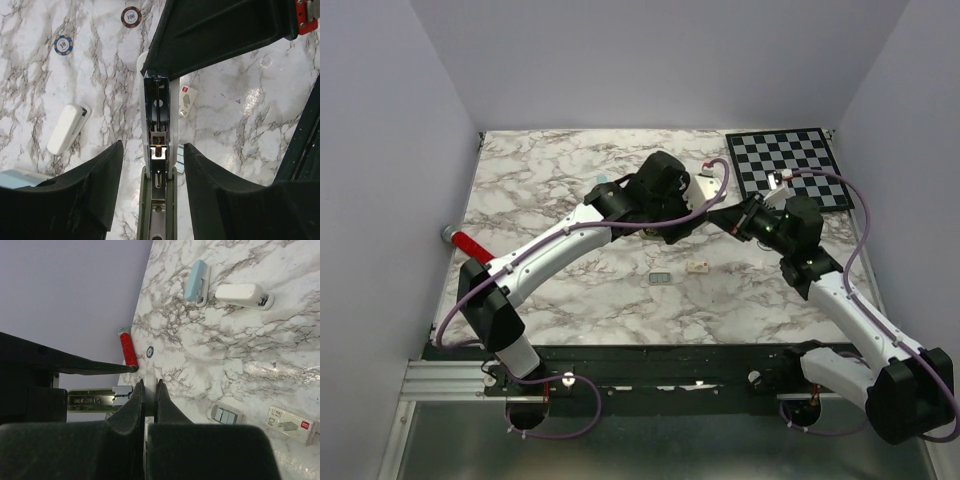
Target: Load the staples into the stapler
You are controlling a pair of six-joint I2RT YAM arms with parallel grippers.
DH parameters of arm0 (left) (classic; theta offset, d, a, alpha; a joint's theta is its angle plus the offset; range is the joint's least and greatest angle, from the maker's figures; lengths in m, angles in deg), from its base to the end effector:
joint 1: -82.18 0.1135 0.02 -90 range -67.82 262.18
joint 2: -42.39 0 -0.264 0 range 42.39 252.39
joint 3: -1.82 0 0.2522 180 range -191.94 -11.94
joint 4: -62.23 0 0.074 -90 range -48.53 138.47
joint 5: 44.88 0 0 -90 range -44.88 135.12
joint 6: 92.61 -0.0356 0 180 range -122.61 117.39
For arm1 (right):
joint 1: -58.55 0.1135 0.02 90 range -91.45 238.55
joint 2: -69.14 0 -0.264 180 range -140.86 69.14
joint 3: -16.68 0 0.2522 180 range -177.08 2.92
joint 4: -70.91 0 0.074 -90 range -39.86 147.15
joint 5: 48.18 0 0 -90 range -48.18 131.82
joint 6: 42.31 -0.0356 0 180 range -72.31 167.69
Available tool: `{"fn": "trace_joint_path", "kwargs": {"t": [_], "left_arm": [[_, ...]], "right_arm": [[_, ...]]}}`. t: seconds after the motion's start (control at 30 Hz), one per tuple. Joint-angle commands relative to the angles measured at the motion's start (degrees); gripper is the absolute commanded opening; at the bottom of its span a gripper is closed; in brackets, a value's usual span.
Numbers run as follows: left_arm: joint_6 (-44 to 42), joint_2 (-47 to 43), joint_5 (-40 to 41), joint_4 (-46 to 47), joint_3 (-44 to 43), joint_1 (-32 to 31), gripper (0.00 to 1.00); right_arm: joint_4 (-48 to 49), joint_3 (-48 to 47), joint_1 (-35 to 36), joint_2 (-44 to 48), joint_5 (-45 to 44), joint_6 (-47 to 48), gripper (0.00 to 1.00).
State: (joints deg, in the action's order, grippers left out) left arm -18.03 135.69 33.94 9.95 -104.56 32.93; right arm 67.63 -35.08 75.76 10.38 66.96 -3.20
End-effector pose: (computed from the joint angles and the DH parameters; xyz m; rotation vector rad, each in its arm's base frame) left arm 0.2332 -0.2812 0.3653 1.3163 1.8802 -0.5314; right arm 0.2228 0.0848 0.2895 0.2089 1.8945 1.2222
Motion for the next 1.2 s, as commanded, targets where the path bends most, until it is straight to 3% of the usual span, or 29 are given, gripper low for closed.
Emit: {"fn": "trace_joint_path", "kwargs": {"t": [0.0, 0.27, 0.47, 0.6, 0.67, 0.8, 0.83, 0.93, 1.17], "left_arm": [[-1.10, 1.19, -0.68, -2.17, -1.25, -0.14, 0.56], [-0.58, 2.33, 0.63, -1.47, 0.07, -0.14, 0.46], [-0.14, 2.07, 0.46, -0.24, 1.65, -0.05, 0.27], [0.04, 1.36, -0.07, -0.41, 2.88, 0.30, 0.05], [-0.05, 0.23, 0.37, -0.85, 4.37, 0.74, 0.01], [-0.92, -2.85, 3.27, -0.94, 8.94, 1.35, 0.00], [-1.10, -3.29, 3.88, -1.81, 10.34, 1.35, 0.00], [-1.37, -4.09, 4.24, -3.92, 12.63, 1.35, 0.00], [-1.02, -4.79, 5.82, -8.49, 17.91, 1.27, 0.00]], "right_arm": [[2.26, -2.08, 0.45, -0.91, 2.01, 0.09, 0.01], [3.14, -2.17, 1.33, -2.32, 2.45, -0.70, 0.01], [3.49, -1.55, 1.60, -2.76, 2.71, -1.31, 0.01], [3.67, -1.11, 1.68, -2.67, 2.80, -1.23, 0.01], [3.67, -1.03, 1.77, -3.11, 3.85, -0.27, 0.02], [4.02, 0.29, 1.86, -4.34, 5.26, 0.62, 0.32], [4.28, 0.73, 1.95, -4.34, 5.26, 0.71, 0.45], [3.32, 1.87, 2.04, -4.17, 4.48, 1.67, 0.61], [-5.46, 4.16, 2.03, -0.22, -8.23, 7.29, 0.72]]}}
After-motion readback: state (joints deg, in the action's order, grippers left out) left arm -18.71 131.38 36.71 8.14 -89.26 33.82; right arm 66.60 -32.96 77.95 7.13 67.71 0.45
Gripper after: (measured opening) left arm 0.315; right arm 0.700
